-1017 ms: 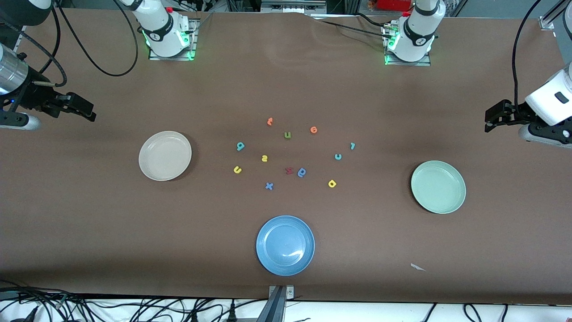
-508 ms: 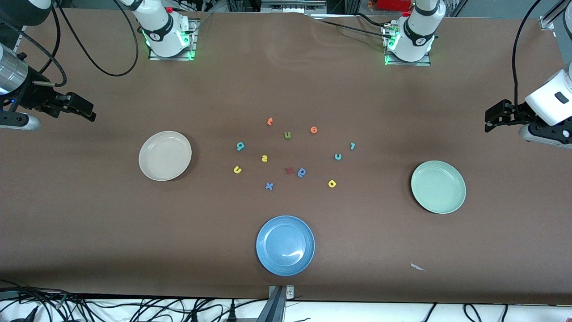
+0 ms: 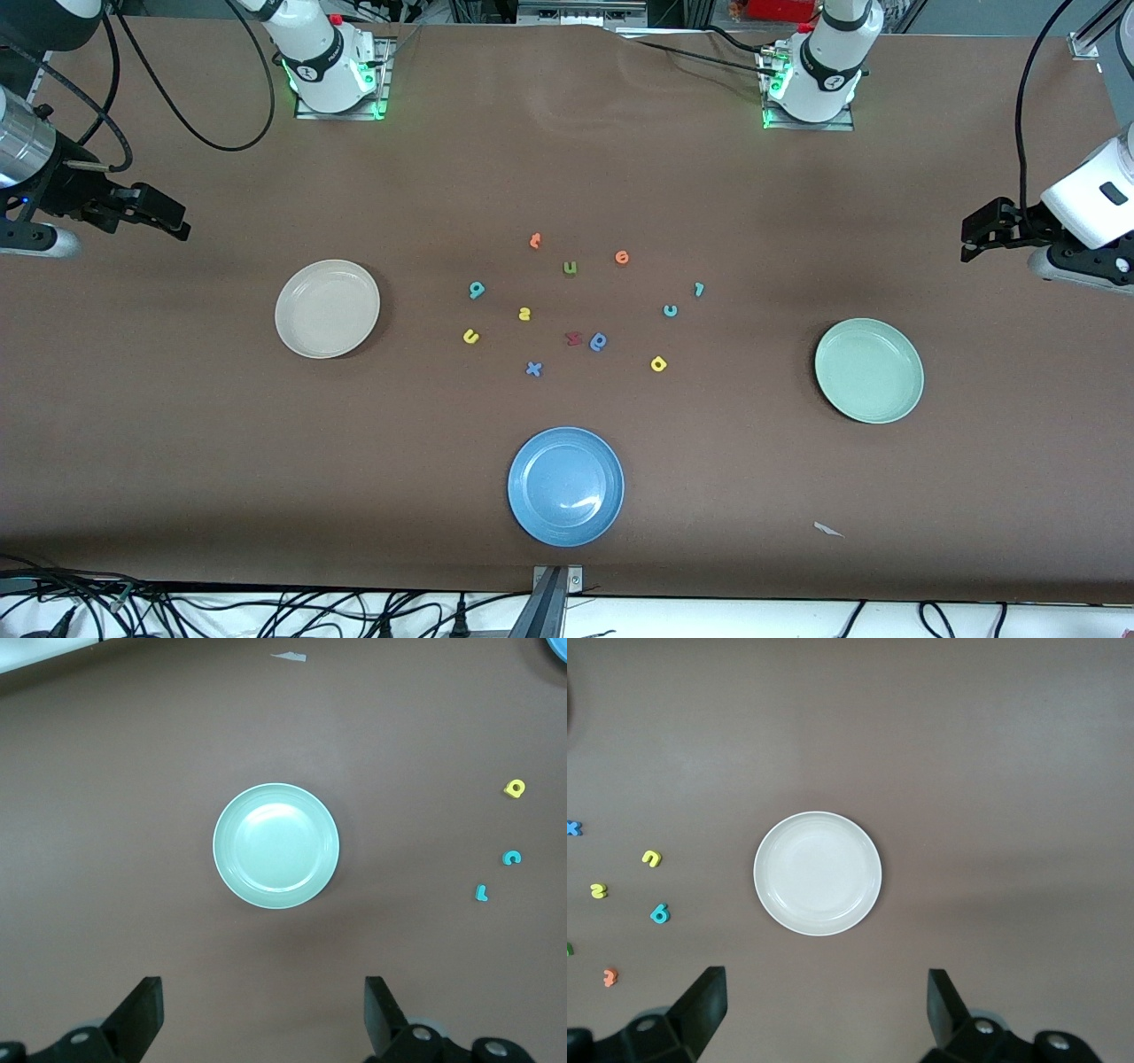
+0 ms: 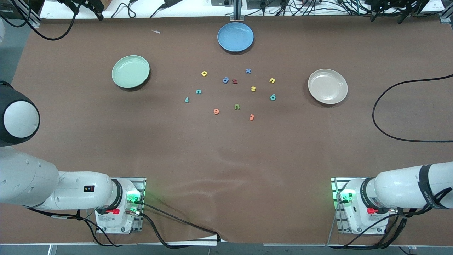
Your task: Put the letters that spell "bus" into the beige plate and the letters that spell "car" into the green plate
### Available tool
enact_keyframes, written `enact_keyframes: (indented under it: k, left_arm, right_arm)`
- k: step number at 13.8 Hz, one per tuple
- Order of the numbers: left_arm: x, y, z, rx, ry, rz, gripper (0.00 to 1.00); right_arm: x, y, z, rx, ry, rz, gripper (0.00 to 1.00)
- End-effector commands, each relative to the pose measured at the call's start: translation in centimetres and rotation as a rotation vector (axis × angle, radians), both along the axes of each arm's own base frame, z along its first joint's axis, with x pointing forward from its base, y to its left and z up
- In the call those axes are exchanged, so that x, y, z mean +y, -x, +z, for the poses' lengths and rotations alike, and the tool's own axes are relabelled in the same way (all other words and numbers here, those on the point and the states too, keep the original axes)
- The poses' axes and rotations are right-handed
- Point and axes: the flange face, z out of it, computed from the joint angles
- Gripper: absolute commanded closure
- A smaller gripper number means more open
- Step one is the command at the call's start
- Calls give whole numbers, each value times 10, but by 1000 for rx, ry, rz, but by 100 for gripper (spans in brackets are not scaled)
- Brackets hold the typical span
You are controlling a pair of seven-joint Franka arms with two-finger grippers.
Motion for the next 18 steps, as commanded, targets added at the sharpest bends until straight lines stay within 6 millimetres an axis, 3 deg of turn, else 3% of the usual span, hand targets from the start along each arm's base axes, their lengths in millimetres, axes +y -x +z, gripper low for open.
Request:
enact_keyframes:
  k: [1,3,6,8,9,13,16,18]
  left_arm:
    - [1,2,3,2,23,-11,0]
    - [1,3,2,4,23,-11,0]
    - [1,3,2,4,23,-11,0]
    - [0,2,1,3,23,1,0]
    - [-1,1,1,4,24,11,0]
    - [-17,-14,-36,64,64,3,0]
    - [-42,-24,-63,93,79,-31,0]
    - [-72,-32,-92,92,110,-33,0]
  right_arm:
    - [1,3,5,0,14,5,0]
    - [7,1,0,4,14,13,0]
    - [31,-5,-26,61,15,48,0]
    - [71,-12,-49,86,24,98,0]
    - [79,-21,-63,82,22,71,0]
    - [165,-50,-153,44,18,14,0]
    - [204,-63,-220,18,5,-139,1]
    - [231,-64,-265,9,7,-239,2]
